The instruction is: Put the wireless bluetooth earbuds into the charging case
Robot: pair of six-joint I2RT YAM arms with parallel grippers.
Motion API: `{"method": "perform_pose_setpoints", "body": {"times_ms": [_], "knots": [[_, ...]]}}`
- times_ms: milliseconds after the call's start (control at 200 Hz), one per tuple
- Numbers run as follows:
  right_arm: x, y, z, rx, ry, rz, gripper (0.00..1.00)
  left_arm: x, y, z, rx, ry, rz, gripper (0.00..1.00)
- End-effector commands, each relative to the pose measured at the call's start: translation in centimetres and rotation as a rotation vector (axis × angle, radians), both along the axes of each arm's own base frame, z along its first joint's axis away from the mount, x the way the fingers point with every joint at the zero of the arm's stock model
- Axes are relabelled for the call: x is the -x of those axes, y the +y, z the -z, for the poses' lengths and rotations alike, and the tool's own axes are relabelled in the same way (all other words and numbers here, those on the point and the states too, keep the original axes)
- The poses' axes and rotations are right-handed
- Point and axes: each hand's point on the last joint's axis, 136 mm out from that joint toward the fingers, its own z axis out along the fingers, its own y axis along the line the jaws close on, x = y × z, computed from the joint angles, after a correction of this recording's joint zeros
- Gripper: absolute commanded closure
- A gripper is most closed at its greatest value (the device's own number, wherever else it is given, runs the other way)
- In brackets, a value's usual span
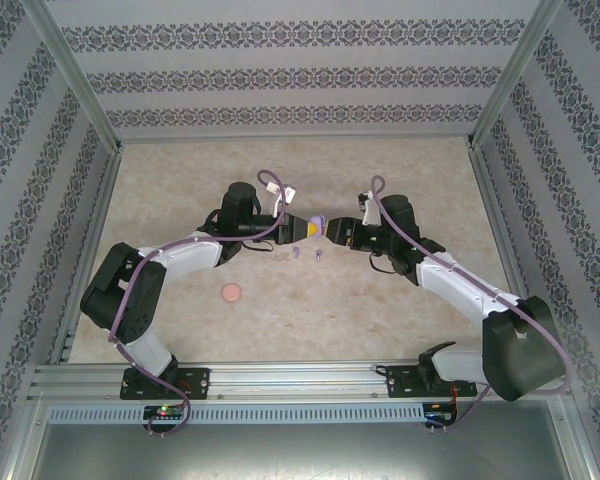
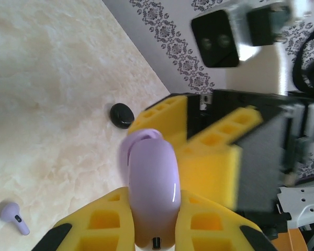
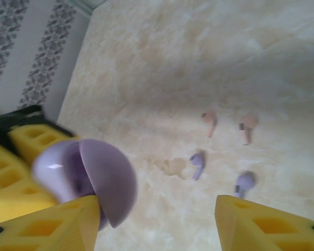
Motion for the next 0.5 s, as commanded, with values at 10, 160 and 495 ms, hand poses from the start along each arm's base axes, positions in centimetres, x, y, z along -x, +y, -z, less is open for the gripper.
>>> {"method": "perform_pose_setpoints", "body": {"times_ms": [10,160,495], "knots": [[-0.8,-2.5,2.9,0.011,0.066,0.094,0.43,0.6,0.1,-3.9,0.055,-0.098,0.037,1.00],[0.1,-2.4,1.5,-0.045,0.044,0.073,0.43,0.9,0.3,-4.3,0.056,-0.108,0.032,1.00],[1.9,-0.6,-6.7,-0.150,-0.147,-0.036,0.41,0.6,0.1,-4.1,0.056,-0.104,0.038,1.00]]}}
